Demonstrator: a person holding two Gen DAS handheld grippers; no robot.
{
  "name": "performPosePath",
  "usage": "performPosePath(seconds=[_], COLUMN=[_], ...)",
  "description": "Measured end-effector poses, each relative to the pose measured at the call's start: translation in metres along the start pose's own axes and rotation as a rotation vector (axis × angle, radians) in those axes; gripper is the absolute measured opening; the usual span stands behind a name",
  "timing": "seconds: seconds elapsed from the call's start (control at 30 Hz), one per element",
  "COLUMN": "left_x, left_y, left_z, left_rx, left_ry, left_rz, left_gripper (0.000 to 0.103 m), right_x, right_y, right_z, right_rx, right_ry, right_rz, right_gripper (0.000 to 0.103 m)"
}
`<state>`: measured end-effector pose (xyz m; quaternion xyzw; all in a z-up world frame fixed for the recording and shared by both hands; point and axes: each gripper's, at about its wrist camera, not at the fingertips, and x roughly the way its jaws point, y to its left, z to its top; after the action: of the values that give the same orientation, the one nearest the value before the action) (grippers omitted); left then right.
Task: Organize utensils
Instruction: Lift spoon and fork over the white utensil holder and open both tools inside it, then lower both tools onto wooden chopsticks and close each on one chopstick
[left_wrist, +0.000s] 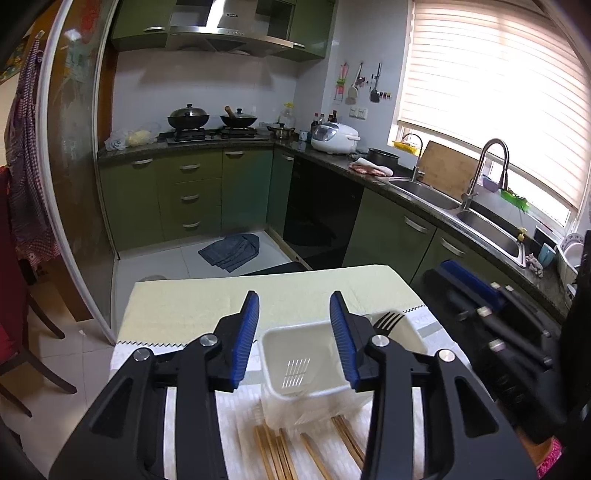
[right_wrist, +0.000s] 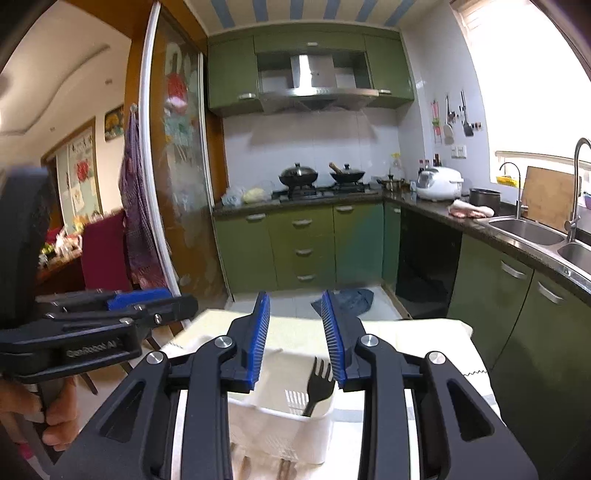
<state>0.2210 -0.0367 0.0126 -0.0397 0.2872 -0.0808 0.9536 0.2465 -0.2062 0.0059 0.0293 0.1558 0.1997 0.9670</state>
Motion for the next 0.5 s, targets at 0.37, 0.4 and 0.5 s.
performPosePath(seconds=[0.37,0.4,0.5], left_x=[0.020,0.028,0.043], left_y=[0.035,0.040,0.046], left_z=[-0.093,-0.107,-0.126], left_rx=[-0.057,-0.073,-0.088], left_ry=[0.545,0.609,0.676], left_rz=[0.057,0.054,0.073], left_gripper=[0.036,0.033,0.024], right_x=[-0.073,-0.073,-0.071], right_y=[-0.048,-0.054,-0.070], right_z=[-0.041,-0.048,-0.067], right_rx=[0.077,0.096,0.127], right_ry=[0.240,0.275,0.377], right_rz=[-0.081,-0.077,-0.080], right_gripper=[0.052,0.052,0.052])
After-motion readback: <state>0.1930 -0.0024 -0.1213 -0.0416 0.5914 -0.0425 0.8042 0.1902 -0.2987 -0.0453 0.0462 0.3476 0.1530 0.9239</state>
